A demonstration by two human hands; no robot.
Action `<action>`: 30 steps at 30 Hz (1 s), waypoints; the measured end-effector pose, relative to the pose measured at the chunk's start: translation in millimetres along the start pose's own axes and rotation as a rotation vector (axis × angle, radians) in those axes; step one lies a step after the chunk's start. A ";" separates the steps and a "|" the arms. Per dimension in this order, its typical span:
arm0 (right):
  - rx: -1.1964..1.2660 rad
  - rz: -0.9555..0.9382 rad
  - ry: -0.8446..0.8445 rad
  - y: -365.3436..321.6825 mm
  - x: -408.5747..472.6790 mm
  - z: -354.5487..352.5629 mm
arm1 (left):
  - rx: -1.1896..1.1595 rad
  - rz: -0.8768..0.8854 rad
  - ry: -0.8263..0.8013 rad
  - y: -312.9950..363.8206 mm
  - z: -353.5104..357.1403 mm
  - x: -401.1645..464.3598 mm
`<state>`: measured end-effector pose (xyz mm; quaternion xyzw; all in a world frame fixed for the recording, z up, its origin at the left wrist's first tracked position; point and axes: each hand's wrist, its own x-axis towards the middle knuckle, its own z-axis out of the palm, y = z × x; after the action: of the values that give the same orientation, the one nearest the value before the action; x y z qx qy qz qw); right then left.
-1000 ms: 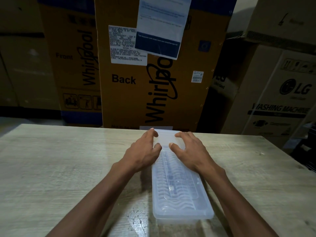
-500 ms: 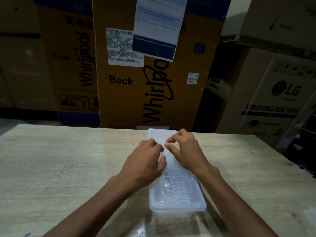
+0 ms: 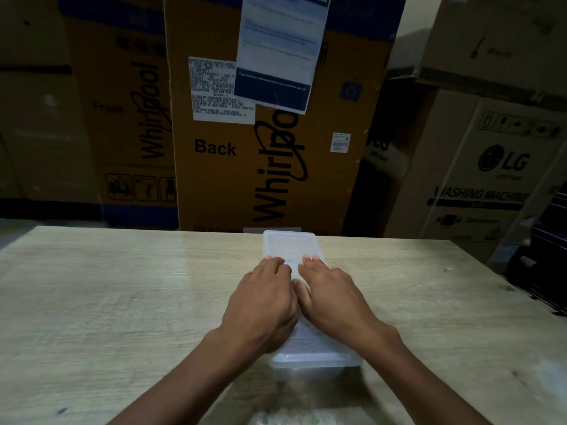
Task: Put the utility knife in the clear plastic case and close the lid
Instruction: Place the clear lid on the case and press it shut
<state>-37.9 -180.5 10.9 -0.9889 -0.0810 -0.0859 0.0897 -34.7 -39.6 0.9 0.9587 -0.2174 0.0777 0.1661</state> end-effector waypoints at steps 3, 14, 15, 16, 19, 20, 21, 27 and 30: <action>-0.040 0.007 -0.045 -6.5 -3.0 -0.2 | -0.018 -0.036 0.050 3.6 -4.5 -2.4; 0.041 -0.105 0.337 -15.6 -36.6 -2.2 | 0.022 -0.042 0.090 5.9 -2.7 -3.8; 0.040 -0.096 0.336 -16.4 -37.6 -3.6 | 0.015 -0.040 0.097 5.7 -1.8 -3.9; 0.035 -0.084 0.328 -18.2 -38.6 -4.9 | 0.007 -0.039 0.100 4.9 -0.8 -4.6; 0.019 -0.065 0.318 -20.8 -40.0 -7.9 | -0.030 -0.020 0.130 4.2 -0.6 -5.2; 0.017 -0.059 0.322 -21.2 -39.8 -8.4 | -0.039 -0.014 0.135 4.2 -0.7 -4.9; 0.013 -0.052 0.328 -21.4 -39.3 -8.1 | -0.049 -0.010 0.140 4.6 -0.9 -4.3; 0.029 0.001 0.323 -19.9 -33.6 -7.6 | -0.059 -0.013 0.175 2.8 1.2 -1.9; 0.054 0.011 0.325 -18.5 -29.0 -7.2 | -0.026 0.000 0.177 2.7 0.0 1.3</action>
<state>-70.4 -168.1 15.6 -0.9597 -0.0625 -0.2420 0.1285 -34.7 -42.4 1.9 0.9458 -0.2031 0.1591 0.1971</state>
